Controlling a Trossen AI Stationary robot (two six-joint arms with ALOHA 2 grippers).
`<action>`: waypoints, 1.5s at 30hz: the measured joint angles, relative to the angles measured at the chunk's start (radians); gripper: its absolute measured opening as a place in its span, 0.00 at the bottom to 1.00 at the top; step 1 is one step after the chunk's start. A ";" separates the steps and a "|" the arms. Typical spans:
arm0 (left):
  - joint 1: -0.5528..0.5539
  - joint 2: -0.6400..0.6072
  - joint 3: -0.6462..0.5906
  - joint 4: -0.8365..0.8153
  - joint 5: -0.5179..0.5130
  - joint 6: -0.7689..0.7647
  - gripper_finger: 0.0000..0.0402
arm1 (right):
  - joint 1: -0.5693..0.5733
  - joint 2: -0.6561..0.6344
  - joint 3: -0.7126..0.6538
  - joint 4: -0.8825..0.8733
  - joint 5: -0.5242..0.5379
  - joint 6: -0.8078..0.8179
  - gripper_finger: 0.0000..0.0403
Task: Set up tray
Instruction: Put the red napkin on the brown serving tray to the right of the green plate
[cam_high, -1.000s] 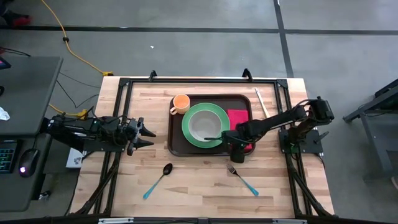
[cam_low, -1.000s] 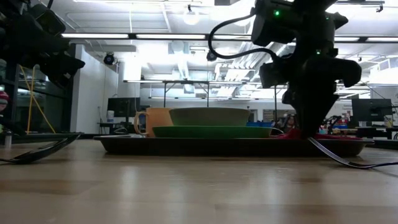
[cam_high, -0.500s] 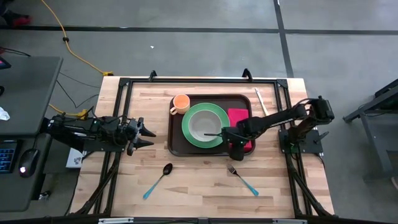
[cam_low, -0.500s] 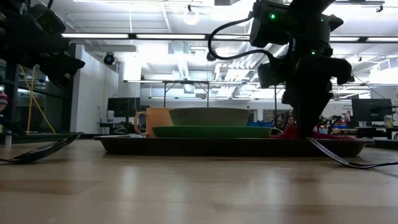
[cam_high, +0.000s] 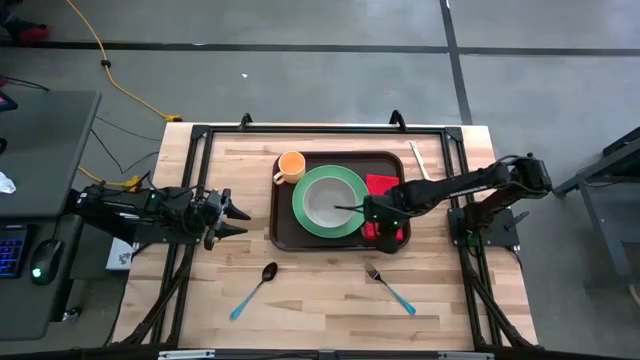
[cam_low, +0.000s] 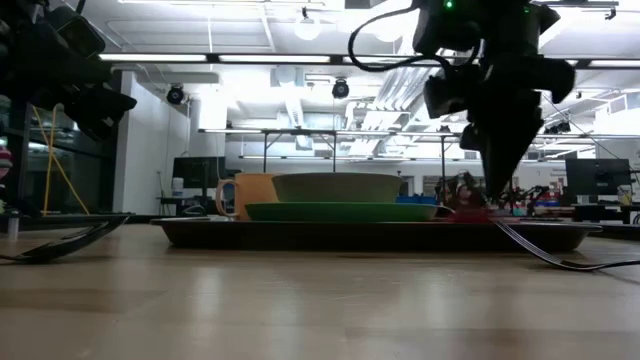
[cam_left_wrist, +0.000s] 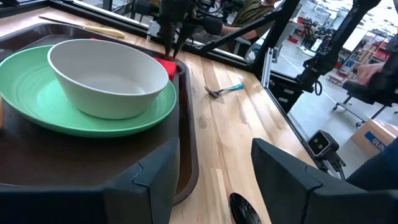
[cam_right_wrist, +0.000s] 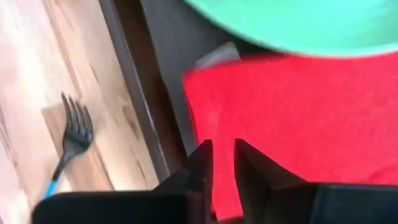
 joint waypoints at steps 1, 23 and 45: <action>0.000 0.000 0.000 0.000 0.000 0.000 0.57 | 0.000 0.000 0.000 -0.011 -0.005 -0.003 0.13; 0.000 0.000 0.000 0.000 0.000 0.019 0.57 | 0.000 0.005 -0.007 -0.018 0.068 -0.027 0.26; 0.000 0.000 -0.003 0.023 0.000 0.019 0.57 | -0.017 0.002 -0.196 0.087 0.070 0.004 0.27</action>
